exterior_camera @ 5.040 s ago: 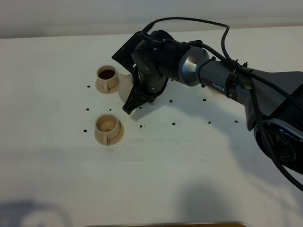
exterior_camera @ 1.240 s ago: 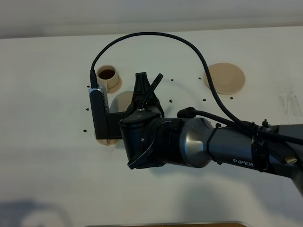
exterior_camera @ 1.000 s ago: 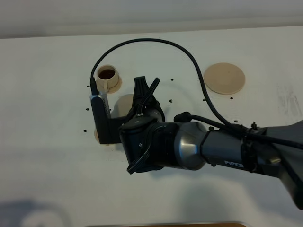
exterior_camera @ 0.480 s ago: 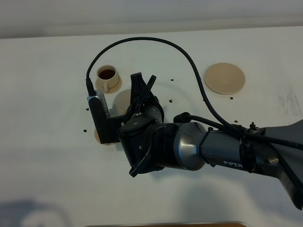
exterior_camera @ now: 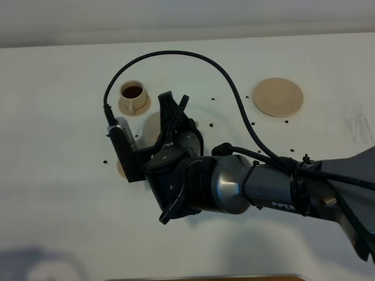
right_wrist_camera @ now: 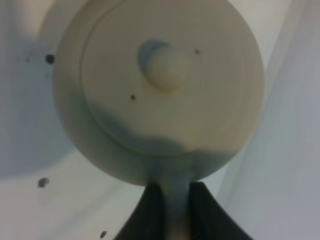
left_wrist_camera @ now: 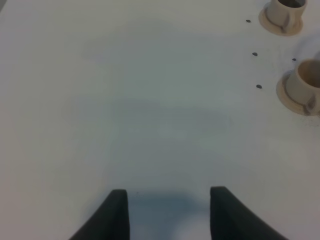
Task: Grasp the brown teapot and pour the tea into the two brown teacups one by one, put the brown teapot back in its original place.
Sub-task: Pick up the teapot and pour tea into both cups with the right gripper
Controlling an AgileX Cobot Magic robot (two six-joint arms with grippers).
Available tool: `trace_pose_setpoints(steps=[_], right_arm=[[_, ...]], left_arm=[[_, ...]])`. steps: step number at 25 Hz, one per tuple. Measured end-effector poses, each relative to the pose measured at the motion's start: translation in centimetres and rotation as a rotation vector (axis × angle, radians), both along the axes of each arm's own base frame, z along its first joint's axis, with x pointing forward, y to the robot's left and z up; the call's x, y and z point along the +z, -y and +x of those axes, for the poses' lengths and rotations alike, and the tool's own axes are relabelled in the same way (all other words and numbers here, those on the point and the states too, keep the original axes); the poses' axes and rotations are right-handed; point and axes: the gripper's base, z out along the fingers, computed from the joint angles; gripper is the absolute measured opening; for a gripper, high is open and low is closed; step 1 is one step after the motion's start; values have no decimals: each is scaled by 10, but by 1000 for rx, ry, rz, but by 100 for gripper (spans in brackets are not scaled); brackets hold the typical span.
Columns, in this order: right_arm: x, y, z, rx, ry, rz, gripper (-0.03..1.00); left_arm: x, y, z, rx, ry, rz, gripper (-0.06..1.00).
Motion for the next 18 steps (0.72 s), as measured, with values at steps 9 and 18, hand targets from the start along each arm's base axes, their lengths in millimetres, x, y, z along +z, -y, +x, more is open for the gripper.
trace_pose_setpoints(steps=[9, 18], right_arm=[[0, -1, 0, 37, 1, -43, 9], [3, 1, 2, 63, 31, -111, 9]], left_arm=[[0, 0, 0, 0, 0, 0, 44], [0, 0, 0, 0, 0, 0, 44]])
